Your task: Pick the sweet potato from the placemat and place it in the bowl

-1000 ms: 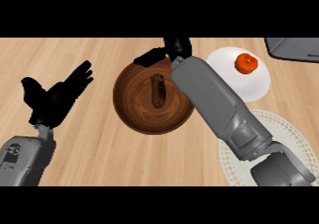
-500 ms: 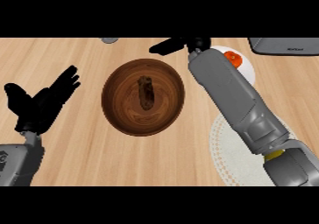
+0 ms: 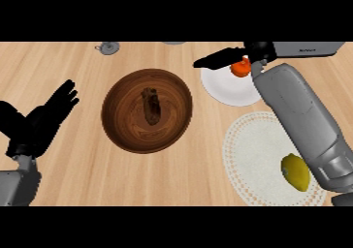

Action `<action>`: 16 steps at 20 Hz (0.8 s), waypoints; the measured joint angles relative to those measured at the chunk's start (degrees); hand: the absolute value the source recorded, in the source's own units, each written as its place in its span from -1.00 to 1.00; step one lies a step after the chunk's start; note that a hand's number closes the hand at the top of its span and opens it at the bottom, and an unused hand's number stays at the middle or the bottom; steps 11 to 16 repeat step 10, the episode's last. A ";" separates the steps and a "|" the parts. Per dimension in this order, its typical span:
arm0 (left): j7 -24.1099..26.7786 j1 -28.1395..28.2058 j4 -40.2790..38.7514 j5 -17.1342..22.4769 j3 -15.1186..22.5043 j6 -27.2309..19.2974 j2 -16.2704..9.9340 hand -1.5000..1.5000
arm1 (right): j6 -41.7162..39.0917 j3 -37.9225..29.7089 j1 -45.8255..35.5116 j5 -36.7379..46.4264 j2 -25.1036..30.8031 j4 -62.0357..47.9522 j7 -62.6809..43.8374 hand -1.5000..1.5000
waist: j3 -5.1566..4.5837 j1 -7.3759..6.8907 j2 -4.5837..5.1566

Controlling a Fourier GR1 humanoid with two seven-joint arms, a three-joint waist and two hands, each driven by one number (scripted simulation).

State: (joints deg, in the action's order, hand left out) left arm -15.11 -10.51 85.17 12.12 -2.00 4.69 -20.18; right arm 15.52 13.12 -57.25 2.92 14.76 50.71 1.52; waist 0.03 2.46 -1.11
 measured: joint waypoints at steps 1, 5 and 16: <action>-0.18 0.14 0.07 0.09 -0.37 -0.07 -0.21 0.00 | -1.60 0.11 2.19 -1.08 0.50 3.30 0.44 -1.00 | 0.00 0.36 -0.11; 0.24 1.61 0.83 0.08 -0.79 -0.20 -0.11 0.00 | -8.37 -0.36 10.48 -6.52 3.56 16.83 0.28 -1.00 | 0.02 1.29 -0.32; -0.23 2.35 1.25 0.44 -1.75 0.04 -0.82 0.00 | -14.51 -2.03 24.64 -14.41 7.14 33.89 0.58 1.00 | 0.04 2.49 -0.43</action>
